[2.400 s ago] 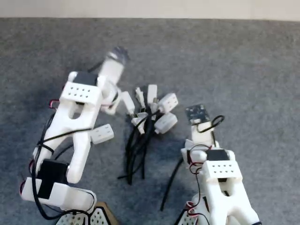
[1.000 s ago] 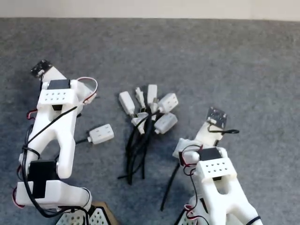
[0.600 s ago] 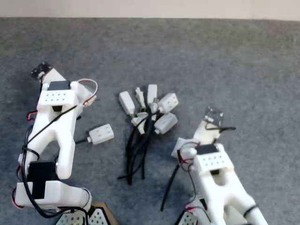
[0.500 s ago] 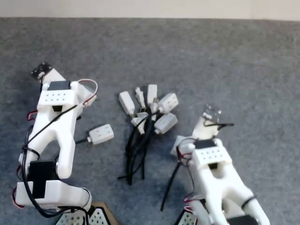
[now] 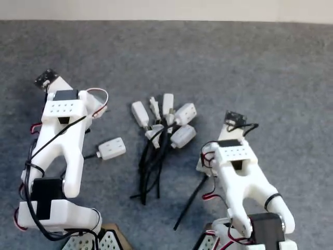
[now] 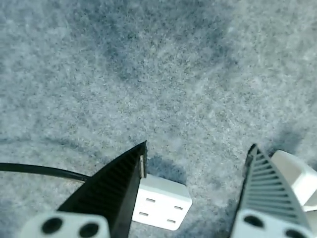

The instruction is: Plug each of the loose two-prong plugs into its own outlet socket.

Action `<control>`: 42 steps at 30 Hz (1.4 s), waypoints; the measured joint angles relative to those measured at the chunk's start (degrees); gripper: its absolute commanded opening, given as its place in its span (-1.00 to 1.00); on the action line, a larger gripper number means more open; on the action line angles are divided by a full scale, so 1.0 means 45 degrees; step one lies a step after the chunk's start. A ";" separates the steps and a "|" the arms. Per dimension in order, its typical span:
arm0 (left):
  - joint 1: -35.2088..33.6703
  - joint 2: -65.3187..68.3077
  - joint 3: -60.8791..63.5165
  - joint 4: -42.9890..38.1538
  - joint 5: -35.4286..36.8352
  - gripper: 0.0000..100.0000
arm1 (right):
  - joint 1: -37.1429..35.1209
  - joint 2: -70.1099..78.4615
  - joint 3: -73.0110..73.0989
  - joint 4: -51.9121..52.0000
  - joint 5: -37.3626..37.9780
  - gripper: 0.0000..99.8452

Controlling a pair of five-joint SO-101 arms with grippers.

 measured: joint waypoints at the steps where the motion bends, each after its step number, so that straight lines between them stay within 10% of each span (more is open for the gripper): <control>1: 0.0000 0.0000 0.0000 0.0000 0.0000 -0.36 | 0.0137 0.0000 -0.0020 0.0000 0.0684 -0.99; 17: 0.0000 0.0000 0.0000 0.0000 -0.0020 -0.36 | 0.0449 0.0508 -0.5451 0.3770 1.0823 -0.99; 42: 0.0000 0.0000 0.0176 -0.0254 -0.0020 -0.36 | -0.2051 -0.1465 0.0098 -0.0860 1.6567 -0.99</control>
